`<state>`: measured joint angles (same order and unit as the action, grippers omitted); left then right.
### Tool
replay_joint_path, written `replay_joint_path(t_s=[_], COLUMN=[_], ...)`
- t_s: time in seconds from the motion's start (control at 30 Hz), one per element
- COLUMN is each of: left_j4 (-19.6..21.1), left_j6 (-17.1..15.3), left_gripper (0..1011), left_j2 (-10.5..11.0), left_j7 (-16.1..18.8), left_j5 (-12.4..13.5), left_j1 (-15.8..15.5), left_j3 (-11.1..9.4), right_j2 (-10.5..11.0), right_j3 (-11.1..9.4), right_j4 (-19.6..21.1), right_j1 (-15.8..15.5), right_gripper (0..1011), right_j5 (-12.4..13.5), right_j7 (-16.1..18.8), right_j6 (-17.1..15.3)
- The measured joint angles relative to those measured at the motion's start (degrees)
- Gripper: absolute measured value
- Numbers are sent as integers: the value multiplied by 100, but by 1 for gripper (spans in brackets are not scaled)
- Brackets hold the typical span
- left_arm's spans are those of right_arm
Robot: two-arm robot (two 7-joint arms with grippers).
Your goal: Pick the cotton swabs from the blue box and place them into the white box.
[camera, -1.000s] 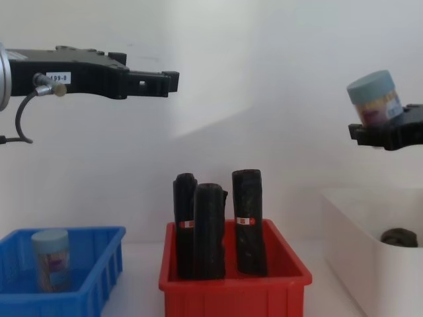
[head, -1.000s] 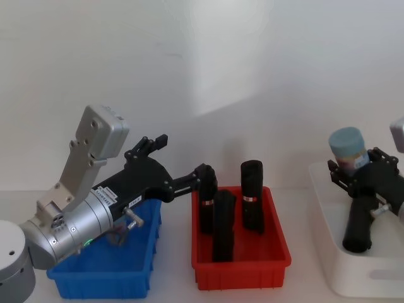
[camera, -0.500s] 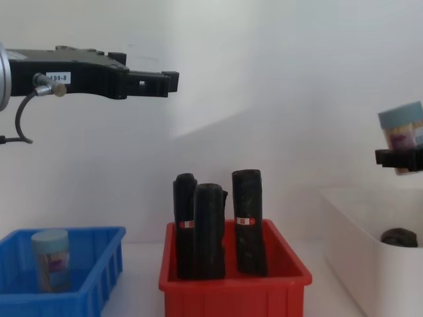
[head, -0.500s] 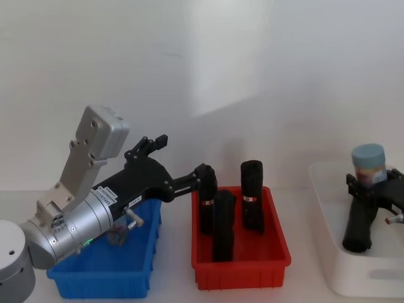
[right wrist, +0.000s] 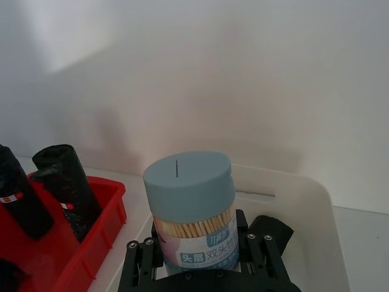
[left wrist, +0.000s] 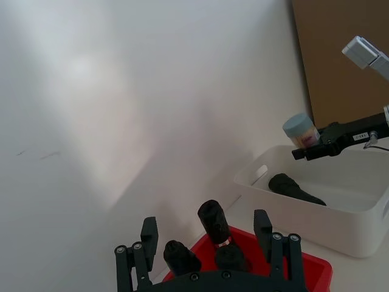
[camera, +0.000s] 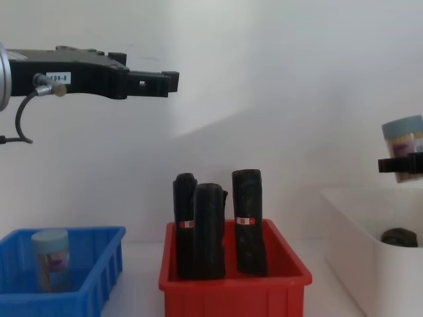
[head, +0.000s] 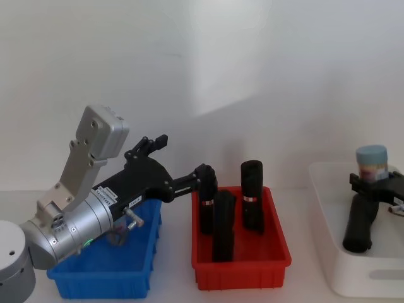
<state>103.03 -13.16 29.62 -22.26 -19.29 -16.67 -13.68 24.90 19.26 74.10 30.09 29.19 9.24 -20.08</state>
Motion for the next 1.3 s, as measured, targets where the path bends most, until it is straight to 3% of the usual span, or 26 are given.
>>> replay_joint_path(t_s=[0.43,0.87,1.3], left_j4=[0,0,0], left_j6=[0,0,0], left_gripper=[1003,1003,1003], left_j2=[0,0,0], left_j7=[0,0,0], left_j5=[0,0,0], left_j1=[0,0,0], left_j3=[0,0,0], right_j2=[-80,-107,-115], right_j3=[-50,-66,-74], right_j4=[-319,-431,-469], right_j1=[216,291,318], right_gripper=[653,997,1002], right_j5=[47,65,72], right_j7=[81,110,119], right_j6=[-204,-270,-295])
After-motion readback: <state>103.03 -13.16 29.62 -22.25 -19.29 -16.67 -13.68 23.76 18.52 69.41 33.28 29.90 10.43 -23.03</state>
